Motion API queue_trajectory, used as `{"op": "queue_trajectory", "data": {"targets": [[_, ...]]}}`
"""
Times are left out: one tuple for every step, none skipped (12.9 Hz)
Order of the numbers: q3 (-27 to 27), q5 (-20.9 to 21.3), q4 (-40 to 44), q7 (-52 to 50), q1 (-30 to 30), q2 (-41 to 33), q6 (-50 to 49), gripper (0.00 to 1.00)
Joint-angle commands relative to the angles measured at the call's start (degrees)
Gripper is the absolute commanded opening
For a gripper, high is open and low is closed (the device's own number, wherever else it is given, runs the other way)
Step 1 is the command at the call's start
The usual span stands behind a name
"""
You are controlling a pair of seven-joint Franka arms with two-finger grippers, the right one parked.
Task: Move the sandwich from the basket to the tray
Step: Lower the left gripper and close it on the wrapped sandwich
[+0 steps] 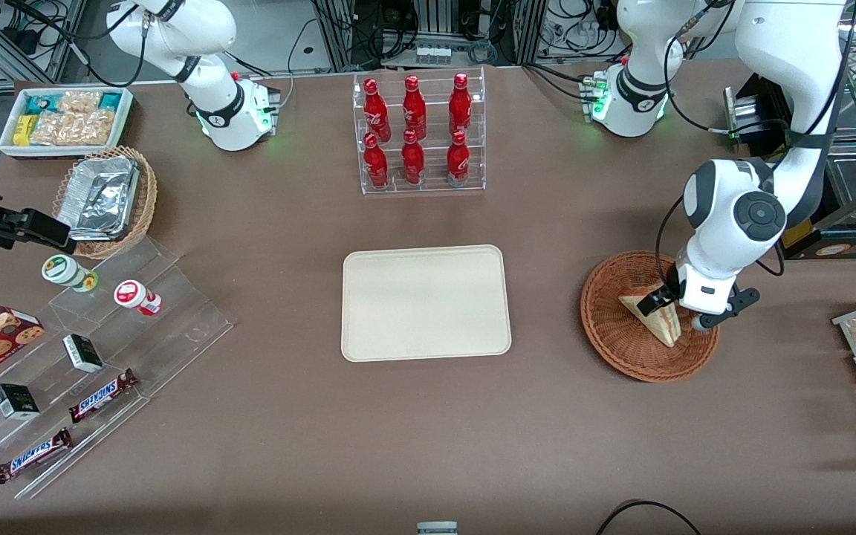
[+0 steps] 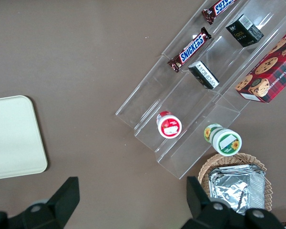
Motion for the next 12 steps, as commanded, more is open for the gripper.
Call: {"op": "queue_trajectory", "data": {"targets": [[0.1,-0.1,-1.3,-1.0,-0.1,0.4,1.4,1.00],[0.1,-0.1,-1.2,-1.0,-0.1,0.8,1.4,1.00],[0.1,-0.1,-1.0,-1.0,-0.1,1.6,1.6,1.00],[0.1,-0.2,-1.2,-1.0,-0.4,2.0,3.0,0.98],[0.1,-0.1,-1.2,-1.0,-0.4,2.3,3.1,0.93],[0.0,-0.1,-1.0,-1.0,-0.4,2.6,3.1,0.76],[0.0,-0.2,-0.9,-1.0,-0.4,2.6,2.8,0.50],[0.1,-0.2,-0.7,-0.8,-0.4,2.4,2.6,0.26],[0.1,-0.1,-0.6,-0.2,-0.4,2.1,2.4,0.09],[0.1,-0.1,-0.2,0.1,-0.4,1.8,2.0,0.00],[0.1,-0.1,1.1,0.2,-0.4,1.1,-0.9,0.00],[0.0,0.2,4.0,0.4,-0.5,1.0,-5.5,0.00]]}}
